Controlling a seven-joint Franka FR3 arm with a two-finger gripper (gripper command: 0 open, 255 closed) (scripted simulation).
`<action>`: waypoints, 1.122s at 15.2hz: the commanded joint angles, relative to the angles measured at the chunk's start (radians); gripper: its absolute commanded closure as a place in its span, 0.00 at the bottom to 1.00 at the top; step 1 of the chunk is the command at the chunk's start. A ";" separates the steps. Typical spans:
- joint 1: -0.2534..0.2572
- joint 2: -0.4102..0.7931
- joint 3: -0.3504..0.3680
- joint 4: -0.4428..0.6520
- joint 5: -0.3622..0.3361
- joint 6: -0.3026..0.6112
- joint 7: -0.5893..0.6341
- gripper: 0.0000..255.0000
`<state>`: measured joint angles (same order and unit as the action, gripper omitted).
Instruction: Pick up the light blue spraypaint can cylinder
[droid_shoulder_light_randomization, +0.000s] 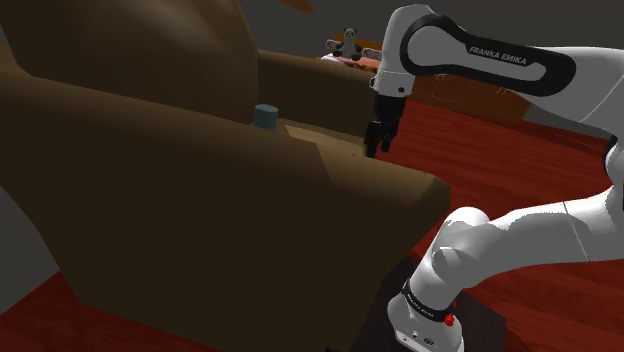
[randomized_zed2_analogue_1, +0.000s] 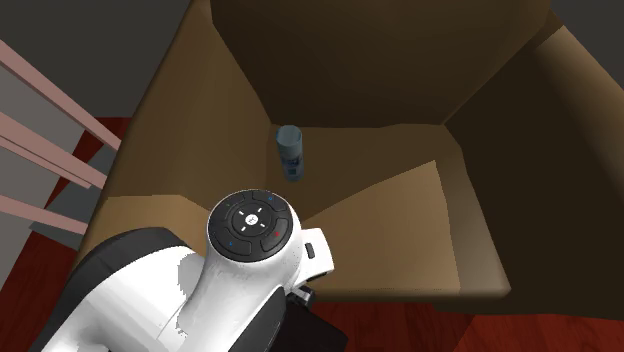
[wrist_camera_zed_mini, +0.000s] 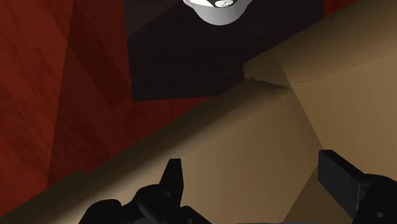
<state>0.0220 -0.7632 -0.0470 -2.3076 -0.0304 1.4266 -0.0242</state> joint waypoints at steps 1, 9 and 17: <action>0.000 0.000 0.000 0.000 0.000 0.000 0.000 0.00; 0.036 0.271 0.052 0.220 0.044 0.088 0.043 0.00; 0.063 0.546 0.098 0.515 0.057 0.107 0.085 0.00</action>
<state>0.0829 -0.2564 0.0471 -1.8343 0.0271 1.5310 0.0579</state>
